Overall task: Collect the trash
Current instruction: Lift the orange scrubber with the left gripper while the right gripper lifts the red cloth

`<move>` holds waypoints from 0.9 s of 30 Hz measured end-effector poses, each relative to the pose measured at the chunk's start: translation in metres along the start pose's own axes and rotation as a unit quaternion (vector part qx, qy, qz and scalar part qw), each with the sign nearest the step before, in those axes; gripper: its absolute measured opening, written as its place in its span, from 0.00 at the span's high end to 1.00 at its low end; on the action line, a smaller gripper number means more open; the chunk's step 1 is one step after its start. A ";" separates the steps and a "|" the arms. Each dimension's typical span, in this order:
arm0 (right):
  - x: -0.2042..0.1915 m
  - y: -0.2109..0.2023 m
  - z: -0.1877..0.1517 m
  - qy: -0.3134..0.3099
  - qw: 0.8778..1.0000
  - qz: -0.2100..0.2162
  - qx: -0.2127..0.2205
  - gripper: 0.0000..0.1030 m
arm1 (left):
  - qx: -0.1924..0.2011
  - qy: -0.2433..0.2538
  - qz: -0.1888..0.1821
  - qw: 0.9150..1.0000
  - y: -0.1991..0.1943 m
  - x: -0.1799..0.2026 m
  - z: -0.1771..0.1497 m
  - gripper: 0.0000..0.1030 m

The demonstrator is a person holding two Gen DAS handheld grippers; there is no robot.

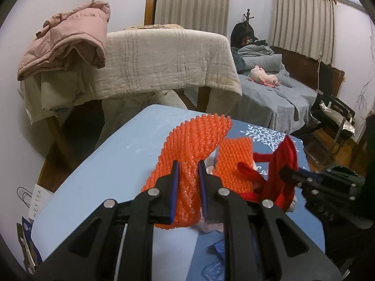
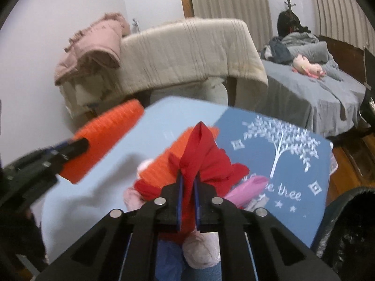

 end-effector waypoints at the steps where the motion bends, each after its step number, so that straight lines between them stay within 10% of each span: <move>1: -0.001 -0.005 0.003 -0.001 1.000 0.002 0.006 0.92 | 0.001 0.001 -0.002 1.000 -0.001 0.003 0.001 0.85; 13: 0.014 -0.079 0.020 0.007 0.998 0.005 0.064 0.92 | 0.021 0.020 -0.041 0.999 -0.024 0.044 0.013 0.85; 27: 0.109 -0.152 -0.020 0.066 0.990 -0.101 0.073 0.92 | 0.012 0.091 -0.141 0.986 -0.026 0.155 0.000 0.85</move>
Point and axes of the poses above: each gripper's, at about its wrist camera, not at the fingertips, and y roughly the way its jaws point, x to its right, z to its top, the point moved 4 cm from there along y, roughly the way its jaws point, and after that the axes turned 5 degrees about -x, right-handed, at the moved point
